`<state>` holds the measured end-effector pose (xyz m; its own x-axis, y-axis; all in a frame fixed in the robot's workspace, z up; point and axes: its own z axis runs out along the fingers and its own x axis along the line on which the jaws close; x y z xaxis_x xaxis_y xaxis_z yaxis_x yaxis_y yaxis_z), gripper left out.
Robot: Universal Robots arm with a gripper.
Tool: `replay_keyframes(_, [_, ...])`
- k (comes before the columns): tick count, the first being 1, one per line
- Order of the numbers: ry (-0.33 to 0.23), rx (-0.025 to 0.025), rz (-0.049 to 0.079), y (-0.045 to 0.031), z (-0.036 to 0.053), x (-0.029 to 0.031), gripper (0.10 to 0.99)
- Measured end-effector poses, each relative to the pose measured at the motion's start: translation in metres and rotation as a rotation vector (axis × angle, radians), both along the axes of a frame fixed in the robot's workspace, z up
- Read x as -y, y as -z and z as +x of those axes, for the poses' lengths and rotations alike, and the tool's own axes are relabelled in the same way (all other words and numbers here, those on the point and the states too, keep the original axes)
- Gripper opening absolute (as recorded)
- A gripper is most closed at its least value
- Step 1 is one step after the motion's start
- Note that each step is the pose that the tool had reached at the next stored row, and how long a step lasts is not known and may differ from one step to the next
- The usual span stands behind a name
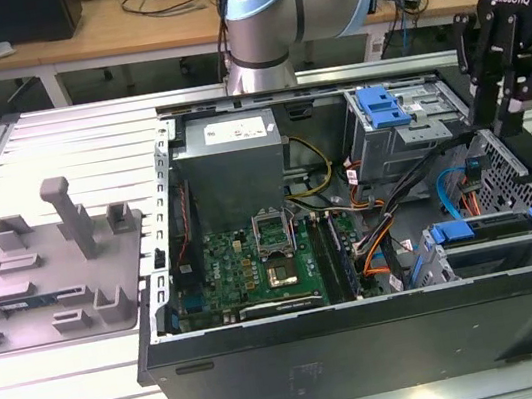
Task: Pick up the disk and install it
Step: 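Insert the first disk wire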
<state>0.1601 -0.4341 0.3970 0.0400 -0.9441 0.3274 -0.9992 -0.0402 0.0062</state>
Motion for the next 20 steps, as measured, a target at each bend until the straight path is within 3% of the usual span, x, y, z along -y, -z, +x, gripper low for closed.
replay_keyframes(1, [0.017, 0.0283, -0.019, 0.0001, 0.0000, -0.0002, 0.416])
replay_keyframes(3, [0.053, 0.0404, -0.023, 0.0016, -0.0001, -0.0002, 0.416])
replay_keyframes(6, [0.062, 0.0528, -0.030, 0.0029, -0.0001, -0.0010, 0.416])
replay_keyframes(7, [0.066, 0.0612, -0.032, 0.0031, -0.0001, -0.0014, 0.416])
replay_keyframes(9, [0.076, 0.0716, -0.033, 0.0034, 0.0000, -0.0019, 0.416])
replay_keyframes(12, [0.114, 0.0739, -0.034, 0.0037, 0.0000, -0.0019, 0.416])
replay_keyframes(13, [0.157, 0.0735, -0.035, 0.0048, 0.0000, -0.0019, 0.416])
replay_keyframes(16, [0.201, 0.0729, -0.037, 0.0068, 0.0000, -0.0021, 0.416])
replay_keyframes(17, [0.205, 0.0736, -0.041, 0.0083, 0.0000, -0.0044, 0.416])
replay_keyframes(20, [0.203, 0.0773, -0.080, 0.0098, 0.0000, -0.0173, 0.416])
